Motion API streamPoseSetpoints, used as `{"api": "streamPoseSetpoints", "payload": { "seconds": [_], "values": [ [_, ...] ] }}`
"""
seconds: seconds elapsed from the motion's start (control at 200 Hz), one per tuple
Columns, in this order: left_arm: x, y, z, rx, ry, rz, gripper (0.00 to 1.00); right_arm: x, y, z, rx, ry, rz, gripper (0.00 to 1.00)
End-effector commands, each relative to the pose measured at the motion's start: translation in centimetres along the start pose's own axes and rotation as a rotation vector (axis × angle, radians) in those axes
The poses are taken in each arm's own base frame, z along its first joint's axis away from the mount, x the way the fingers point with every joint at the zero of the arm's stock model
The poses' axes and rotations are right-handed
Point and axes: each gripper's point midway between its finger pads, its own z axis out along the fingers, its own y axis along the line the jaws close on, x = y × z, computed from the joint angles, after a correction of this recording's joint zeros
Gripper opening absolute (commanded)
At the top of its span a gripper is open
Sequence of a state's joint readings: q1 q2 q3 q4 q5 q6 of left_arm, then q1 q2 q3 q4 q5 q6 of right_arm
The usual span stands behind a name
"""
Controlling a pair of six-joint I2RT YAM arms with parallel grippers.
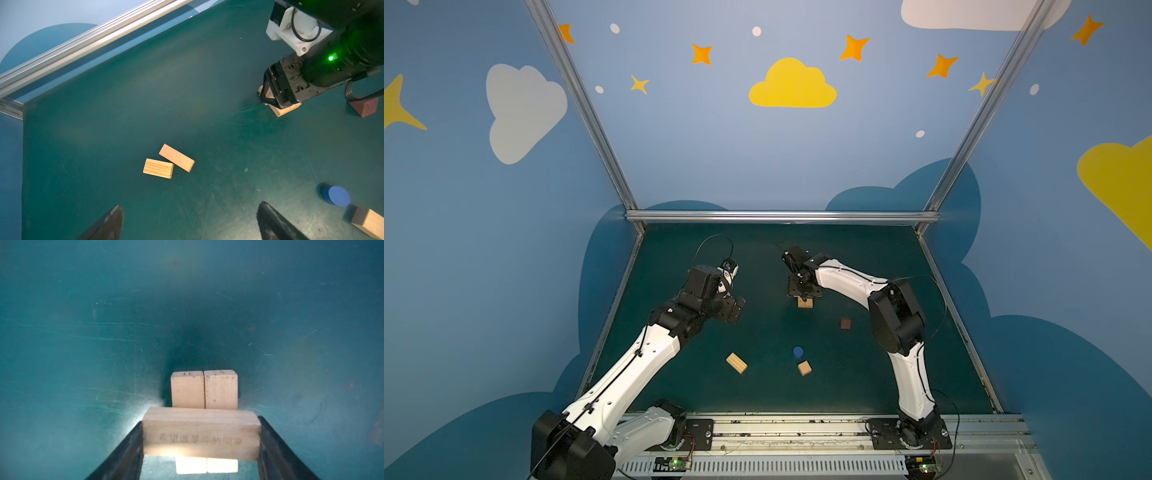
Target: Build the wood block tower
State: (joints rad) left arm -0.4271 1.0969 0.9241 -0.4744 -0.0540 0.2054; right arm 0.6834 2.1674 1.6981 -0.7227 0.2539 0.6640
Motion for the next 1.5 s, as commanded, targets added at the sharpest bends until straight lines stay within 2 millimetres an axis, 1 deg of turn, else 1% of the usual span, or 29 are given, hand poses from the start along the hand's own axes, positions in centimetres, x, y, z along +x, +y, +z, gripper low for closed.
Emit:
{"api": "streamPoseSetpoints", "payload": {
  "seconds": [0.0,0.421,0.466,0.561,0.631,0.661,0.686,0.896,0.926,1.016,1.041,1.092,1.137,1.297,1.332,1.407,1.492],
  "values": [
    [0.1,0.0,0.1,0.001,0.003,-0.002,1.0,-0.1,-0.1,0.0,0.006,0.015,-0.012,0.09],
    [0.2,0.0,0.2,0.001,0.005,-0.001,1.0,0.3,-0.3,-0.1,0.004,0.035,-0.023,0.15],
    [0.2,0.0,0.1,0.001,0.004,-0.001,1.0,0.4,-0.3,0.0,0.003,0.039,-0.024,0.19],
    [0.2,0.0,0.1,0.001,0.005,0.0,1.0,0.4,-0.2,-0.1,-0.004,0.042,-0.025,0.3],
    [0.2,0.0,0.1,0.001,0.003,-0.001,1.0,0.5,-0.2,-0.1,-0.01,0.048,-0.026,0.34],
    [0.2,0.0,0.1,0.001,0.004,0.0,1.0,0.5,-0.2,-0.1,-0.01,0.049,-0.026,0.39],
    [0.2,0.1,0.1,0.0,0.003,0.0,1.0,0.5,-0.1,0.0,-0.012,0.049,-0.025,0.41],
    [0.2,0.1,0.1,-0.001,0.004,0.0,1.0,0.6,-0.3,0.0,-0.003,0.051,-0.028,0.45],
    [0.2,0.0,0.1,0.0,0.005,0.0,1.0,0.5,-0.4,-0.1,0.0,0.049,-0.029,0.49],
    [0.2,0.0,0.1,0.0,0.005,0.0,1.0,0.5,-0.6,-0.1,0.007,0.051,-0.03,0.51],
    [0.3,0.0,0.2,0.0,0.007,0.0,1.0,0.5,-0.6,-0.2,0.006,0.05,-0.03,0.53],
    [0.2,0.0,0.1,0.001,0.007,0.001,1.0,0.6,-0.6,-0.2,0.006,0.051,-0.031,0.54],
    [0.3,0.0,0.2,0.0,0.008,0.0,1.0,0.6,-0.7,-0.2,0.007,0.054,-0.03,0.58],
    [0.2,0.1,0.2,-0.005,0.008,0.001,1.0,0.9,-0.7,-0.1,0.002,0.067,-0.028,0.61],
    [0.2,0.1,0.2,-0.005,0.009,0.0,1.0,1.0,-0.7,0.0,0.001,0.072,-0.029,0.63],
    [0.3,0.1,0.3,-0.003,0.011,0.0,1.0,1.2,-0.6,0.1,-0.004,0.079,-0.032,0.63],
    [0.4,0.0,0.4,-0.001,0.014,0.001,1.0,1.2,-0.6,0.0,-0.006,0.079,-0.035,0.67]
  ]
}}
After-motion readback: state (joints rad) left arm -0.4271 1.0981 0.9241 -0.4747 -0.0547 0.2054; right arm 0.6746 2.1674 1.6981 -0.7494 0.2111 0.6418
